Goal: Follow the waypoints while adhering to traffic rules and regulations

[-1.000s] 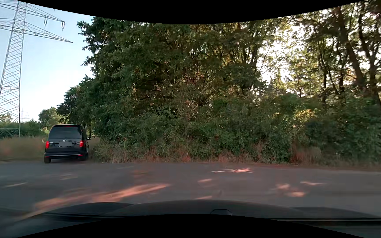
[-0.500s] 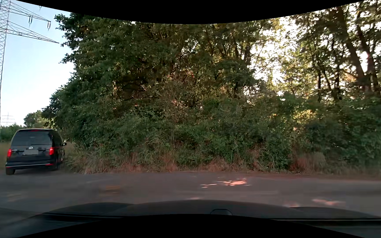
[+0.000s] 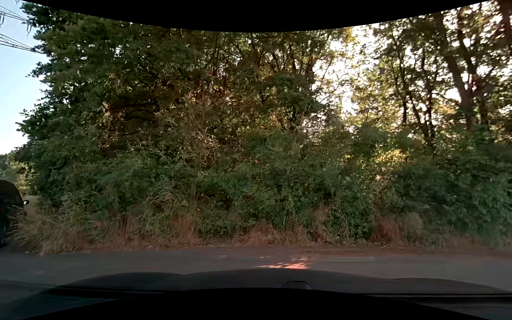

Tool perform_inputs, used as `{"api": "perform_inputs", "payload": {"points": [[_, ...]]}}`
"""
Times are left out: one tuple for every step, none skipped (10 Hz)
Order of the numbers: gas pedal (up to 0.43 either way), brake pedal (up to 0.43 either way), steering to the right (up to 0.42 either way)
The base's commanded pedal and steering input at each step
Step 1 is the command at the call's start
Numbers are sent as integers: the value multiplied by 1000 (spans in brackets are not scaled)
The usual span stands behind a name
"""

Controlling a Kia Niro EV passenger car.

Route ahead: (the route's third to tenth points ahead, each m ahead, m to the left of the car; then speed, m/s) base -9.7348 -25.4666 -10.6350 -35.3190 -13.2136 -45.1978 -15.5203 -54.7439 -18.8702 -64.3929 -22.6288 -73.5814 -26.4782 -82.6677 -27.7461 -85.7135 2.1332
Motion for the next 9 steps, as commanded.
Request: {"api": "perform_inputs", "payload": {"points": [[47,0,507],[47,0,545],[47,0,575],[47,0,586],[59,0,594],[87,0,602],[110,0,605],[110,0,609],[110,0,614]]}}
